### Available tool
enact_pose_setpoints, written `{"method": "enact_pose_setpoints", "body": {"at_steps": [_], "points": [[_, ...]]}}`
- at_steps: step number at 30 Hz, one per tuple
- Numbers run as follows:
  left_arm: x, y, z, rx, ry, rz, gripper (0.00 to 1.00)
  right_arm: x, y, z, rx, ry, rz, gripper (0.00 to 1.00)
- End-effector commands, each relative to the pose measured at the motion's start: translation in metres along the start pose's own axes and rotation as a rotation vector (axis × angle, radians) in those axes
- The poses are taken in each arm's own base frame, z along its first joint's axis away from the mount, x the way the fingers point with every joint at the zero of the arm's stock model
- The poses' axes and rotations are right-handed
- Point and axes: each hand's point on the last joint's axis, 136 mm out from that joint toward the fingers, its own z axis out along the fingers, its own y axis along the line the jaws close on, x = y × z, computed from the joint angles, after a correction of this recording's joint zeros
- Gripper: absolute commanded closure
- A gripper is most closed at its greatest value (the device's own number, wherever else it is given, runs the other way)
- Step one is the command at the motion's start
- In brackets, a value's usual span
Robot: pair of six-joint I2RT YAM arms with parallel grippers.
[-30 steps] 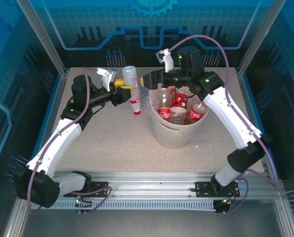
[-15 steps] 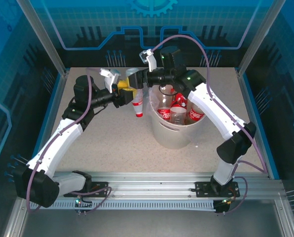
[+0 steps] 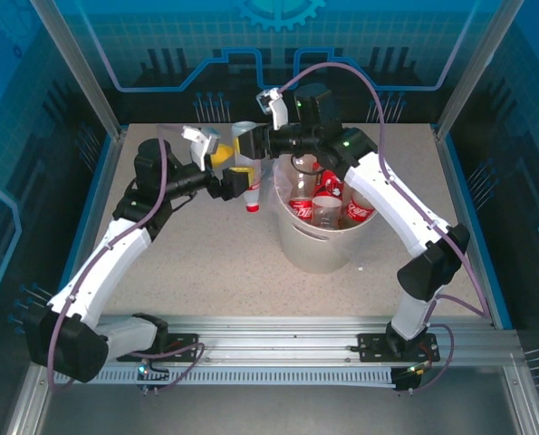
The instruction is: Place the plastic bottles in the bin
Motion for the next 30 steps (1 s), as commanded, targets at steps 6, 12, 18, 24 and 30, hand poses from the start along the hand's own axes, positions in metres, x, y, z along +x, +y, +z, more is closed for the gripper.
{"method": "enact_pose_setpoints", "body": {"at_steps": [6, 12, 18, 24, 30], "points": [[-0.031, -0.031, -0.026, 0.035, -0.089, 0.000, 0.01, -0.093, 0.022, -0.082, 0.065, -0.299, -0.137, 0.51], [-0.024, -0.020, -0.008, 0.014, -0.057, -0.106, 0.08, -0.114, 0.010, -0.169, 0.200, -0.418, -0.129, 0.51], [-0.009, -0.031, 0.039, -0.045, 0.099, -0.082, 0.10, -0.106, -0.016, -0.253, 0.375, -0.503, -0.094, 0.51], [0.014, -0.028, 0.077, -0.080, 0.210, -0.097, 0.17, -0.085, -0.048, -0.302, 0.512, -0.521, -0.028, 0.51], [0.029, -0.029, 0.095, -0.068, 0.246, -0.123, 0.24, -0.064, -0.083, -0.310, 0.564, -0.484, 0.045, 0.52]]}}
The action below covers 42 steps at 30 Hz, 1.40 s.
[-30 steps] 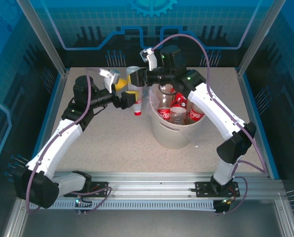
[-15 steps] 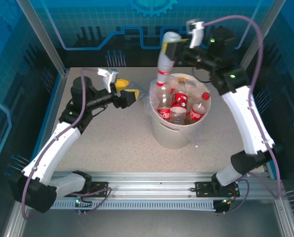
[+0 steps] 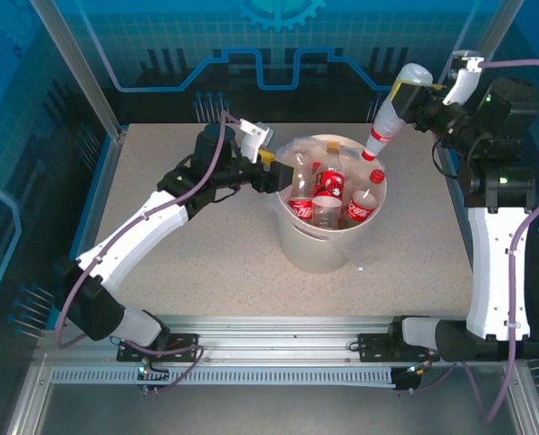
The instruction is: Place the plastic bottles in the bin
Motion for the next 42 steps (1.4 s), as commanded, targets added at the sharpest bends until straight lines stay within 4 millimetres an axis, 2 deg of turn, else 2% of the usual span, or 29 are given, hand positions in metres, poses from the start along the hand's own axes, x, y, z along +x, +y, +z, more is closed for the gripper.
{"method": "enact_pose_setpoints", "body": {"at_steps": [1, 8, 16, 20, 25, 28, 32, 36, 39, 42], "points": [[0.000, -0.001, 0.007, -0.016, 0.013, 0.003, 0.25, 0.019, -0.017, 0.006, 0.005, 0.063, 0.037, 0.52], [0.012, 0.004, 0.020, -0.029, 0.039, -0.030, 0.31, 0.039, -0.026, 0.020, -0.023, 0.107, 0.086, 0.52], [0.023, 0.008, 0.025, -0.042, 0.058, -0.047, 0.34, 0.076, -0.047, 0.031, 0.018, 0.188, 0.113, 0.52], [0.026, 0.010, 0.026, -0.047, 0.063, -0.052, 0.36, 0.091, -0.050, 0.036, 0.012, 0.218, 0.124, 0.52], [0.030, 0.010, 0.027, -0.045, 0.067, -0.064, 0.37, 0.110, -0.046, 0.041, 0.003, 0.250, 0.127, 0.52], [0.032, 0.011, 0.027, -0.047, 0.069, -0.067, 0.38, 0.123, -0.036, 0.045, -0.025, 0.262, 0.124, 0.52], [0.033, 0.011, 0.027, -0.046, 0.066, -0.070, 0.38, 0.152, -0.025, 0.046, -0.052, 0.294, 0.096, 0.52], [0.035, 0.012, 0.028, -0.051, 0.073, -0.071, 0.39, 0.174, -0.019, 0.040, -0.055, 0.312, 0.066, 0.51], [0.035, 0.012, 0.028, -0.050, 0.070, -0.074, 0.39, 0.179, -0.020, 0.031, -0.047, 0.294, 0.049, 0.48], [0.035, 0.011, 0.028, -0.048, 0.068, -0.075, 0.40, 0.172, -0.014, 0.020, -0.048, 0.293, -0.005, 0.37]]}}
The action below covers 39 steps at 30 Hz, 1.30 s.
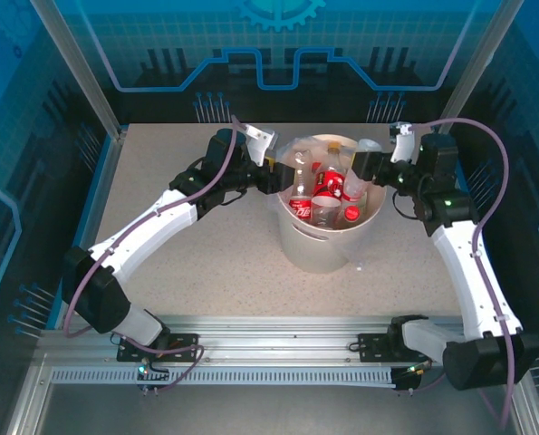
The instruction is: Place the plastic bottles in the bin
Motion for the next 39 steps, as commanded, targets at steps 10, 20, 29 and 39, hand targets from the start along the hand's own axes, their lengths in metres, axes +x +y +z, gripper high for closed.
{"method": "enact_pose_setpoints", "body": {"at_steps": [10, 20, 29, 39], "points": [[0.020, -0.006, 0.007, 0.024, 0.049, -0.013, 0.40, -0.060, 0.028, -0.043, 0.066, 0.012, -0.173, 0.32], [0.023, -0.002, 0.007, 0.008, 0.052, -0.016, 0.40, -0.004, 0.028, -0.013, 0.051, 0.159, -0.099, 0.67], [0.022, -0.004, 0.010, 0.020, 0.053, -0.027, 0.41, 0.049, 0.013, 0.015, 0.022, 0.240, 0.021, 0.70], [0.010, -0.009, 0.004, 0.024, 0.025, -0.017, 0.36, -0.014, 0.038, -0.009, 0.027, 0.146, -0.125, 0.66]]}}
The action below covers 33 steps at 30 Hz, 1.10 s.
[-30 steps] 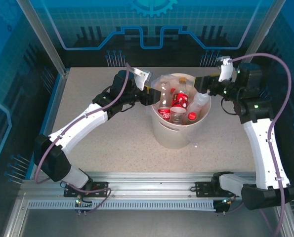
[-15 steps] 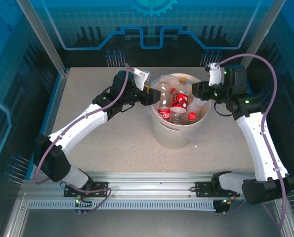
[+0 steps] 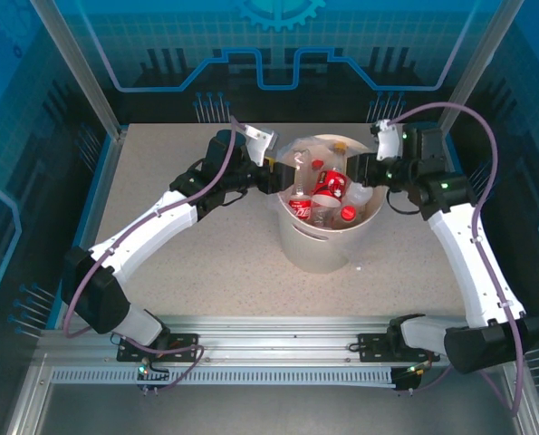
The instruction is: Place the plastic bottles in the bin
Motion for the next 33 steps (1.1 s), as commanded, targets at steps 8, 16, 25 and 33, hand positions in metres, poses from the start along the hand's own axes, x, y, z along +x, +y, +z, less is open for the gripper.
{"method": "enact_pose_setpoints", "body": {"at_steps": [8, 16, 25, 33], "points": [[-0.016, -0.017, -0.024, 0.013, -0.053, 0.050, 0.06, -0.041, 0.008, -0.024, 0.018, -0.119, -0.063, 0.50], [-0.055, 0.024, -0.068, -0.064, -0.206, -0.164, 0.01, -0.042, 0.003, -0.019, 0.024, -0.109, -0.040, 0.45], [-0.009, 0.191, -0.043, -0.518, -0.122, -0.656, 0.02, -0.029, -0.014, -0.036, 0.082, -0.114, -0.007, 0.43], [0.034, 0.268, 0.028, -0.708, -0.036, -0.903, 0.01, -0.014, -0.032, -0.049, 0.143, -0.084, 0.021, 0.27]]}}
